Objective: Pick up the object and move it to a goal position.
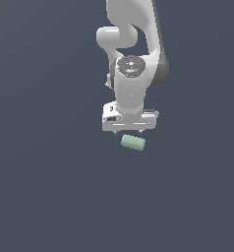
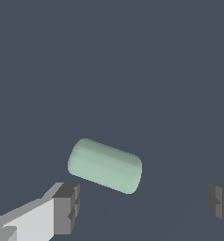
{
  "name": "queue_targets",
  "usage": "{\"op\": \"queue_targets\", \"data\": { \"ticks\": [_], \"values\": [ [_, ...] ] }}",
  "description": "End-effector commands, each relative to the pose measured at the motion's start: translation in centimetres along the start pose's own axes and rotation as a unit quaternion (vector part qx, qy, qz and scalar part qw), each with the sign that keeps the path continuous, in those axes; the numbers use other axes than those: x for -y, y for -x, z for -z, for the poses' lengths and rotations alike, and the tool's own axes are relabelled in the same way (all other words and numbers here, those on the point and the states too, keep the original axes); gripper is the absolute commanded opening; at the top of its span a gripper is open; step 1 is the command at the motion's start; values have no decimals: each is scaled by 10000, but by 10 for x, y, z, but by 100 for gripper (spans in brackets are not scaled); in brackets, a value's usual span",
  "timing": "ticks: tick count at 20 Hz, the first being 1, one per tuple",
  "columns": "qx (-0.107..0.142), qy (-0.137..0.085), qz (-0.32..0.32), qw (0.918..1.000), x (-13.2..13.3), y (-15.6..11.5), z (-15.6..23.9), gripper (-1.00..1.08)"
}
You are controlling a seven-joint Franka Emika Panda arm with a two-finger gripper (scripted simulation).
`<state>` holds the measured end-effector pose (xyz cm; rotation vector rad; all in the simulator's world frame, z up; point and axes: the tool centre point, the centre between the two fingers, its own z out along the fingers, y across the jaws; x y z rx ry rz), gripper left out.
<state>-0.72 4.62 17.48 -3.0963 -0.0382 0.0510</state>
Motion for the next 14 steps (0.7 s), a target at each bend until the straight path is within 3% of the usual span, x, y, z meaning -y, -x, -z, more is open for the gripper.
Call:
{"op": "queue_targets", "data": {
  "ticks": [1,14],
  "values": [
    [1,1,4,10000,0,0,0,100],
    [-5,60,757,9971,2,3,-12,100]
  ]
}}
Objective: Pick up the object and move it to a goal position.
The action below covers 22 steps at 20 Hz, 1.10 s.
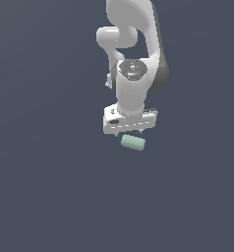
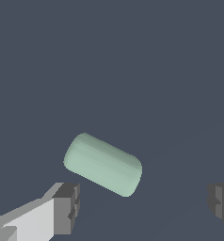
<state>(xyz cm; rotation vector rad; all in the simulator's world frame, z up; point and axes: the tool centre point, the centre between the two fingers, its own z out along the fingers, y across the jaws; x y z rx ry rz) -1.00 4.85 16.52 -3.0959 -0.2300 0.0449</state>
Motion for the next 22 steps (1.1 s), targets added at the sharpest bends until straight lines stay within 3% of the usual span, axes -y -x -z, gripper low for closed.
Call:
{"op": "queue_targets", "data": {
  "ticks": [1,6,11,16,22],
  "values": [
    [-1,18,248,9997,1,1,-4,100],
    [-3,63,898,9959,4,3,-14,100],
    [-2,109,1663,9860,8,7,-25,100],
    [0,147,2422,9701,13,10,-37,100],
    [2,184,3320,9431,19,14,-50,100]
  ]
}}
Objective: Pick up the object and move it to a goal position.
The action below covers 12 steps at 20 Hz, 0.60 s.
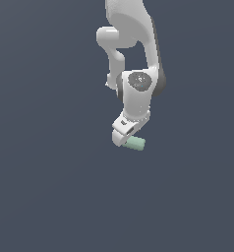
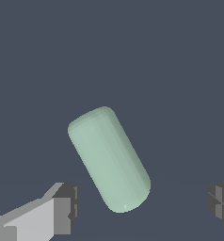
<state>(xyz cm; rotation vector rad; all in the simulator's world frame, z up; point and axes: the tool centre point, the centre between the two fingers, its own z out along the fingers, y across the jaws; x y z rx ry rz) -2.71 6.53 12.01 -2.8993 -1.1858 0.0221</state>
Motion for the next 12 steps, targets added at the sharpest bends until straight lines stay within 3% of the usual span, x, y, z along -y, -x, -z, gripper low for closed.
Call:
{"op": "queue_targets", "data": {
  "ticks": [1,12],
  "values": [
    [-2,16,401,9992,4,0,-5,100],
    [-19,63,1888,9820,18,-1,-24,100]
  ]
}}
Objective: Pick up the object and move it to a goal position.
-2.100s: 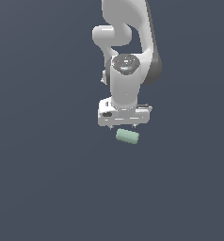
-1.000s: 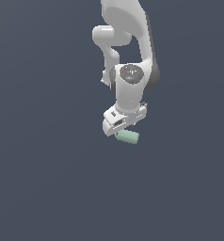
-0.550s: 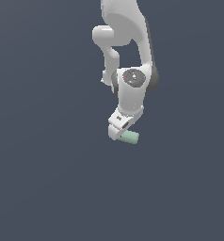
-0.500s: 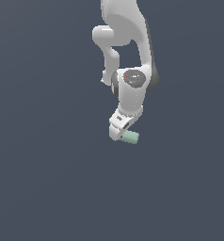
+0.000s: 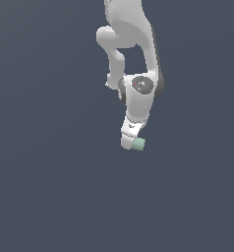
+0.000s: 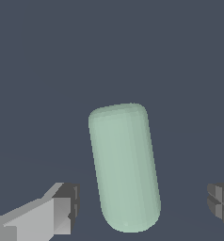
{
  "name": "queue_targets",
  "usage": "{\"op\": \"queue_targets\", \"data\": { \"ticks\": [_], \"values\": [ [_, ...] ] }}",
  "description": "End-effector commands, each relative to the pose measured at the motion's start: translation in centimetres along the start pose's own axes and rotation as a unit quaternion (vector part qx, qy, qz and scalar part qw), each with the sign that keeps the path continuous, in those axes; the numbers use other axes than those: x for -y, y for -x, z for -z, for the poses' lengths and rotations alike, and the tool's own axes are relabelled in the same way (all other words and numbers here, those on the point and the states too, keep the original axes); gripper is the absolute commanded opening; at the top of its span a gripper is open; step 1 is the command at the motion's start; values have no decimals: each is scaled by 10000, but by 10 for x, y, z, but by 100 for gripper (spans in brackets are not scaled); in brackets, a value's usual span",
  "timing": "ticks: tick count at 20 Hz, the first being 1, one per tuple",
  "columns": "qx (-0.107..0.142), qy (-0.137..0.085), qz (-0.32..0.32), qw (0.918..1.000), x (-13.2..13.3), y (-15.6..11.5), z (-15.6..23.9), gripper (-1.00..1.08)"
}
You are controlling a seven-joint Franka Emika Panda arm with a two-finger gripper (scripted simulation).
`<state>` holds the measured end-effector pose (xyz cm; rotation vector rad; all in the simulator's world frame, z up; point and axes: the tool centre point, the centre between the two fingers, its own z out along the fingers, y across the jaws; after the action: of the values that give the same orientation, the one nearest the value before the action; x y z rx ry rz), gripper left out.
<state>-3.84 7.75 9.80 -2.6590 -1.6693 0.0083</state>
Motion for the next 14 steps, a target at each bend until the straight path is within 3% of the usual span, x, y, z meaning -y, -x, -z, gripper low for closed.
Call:
{"op": "queue_targets", "data": {
  "ticks": [1,14],
  "values": [
    [-5,10,269,9996,2,-1,-3,100],
    [-14,22,730,9973,7,-3,-9,100]
  ]
}}
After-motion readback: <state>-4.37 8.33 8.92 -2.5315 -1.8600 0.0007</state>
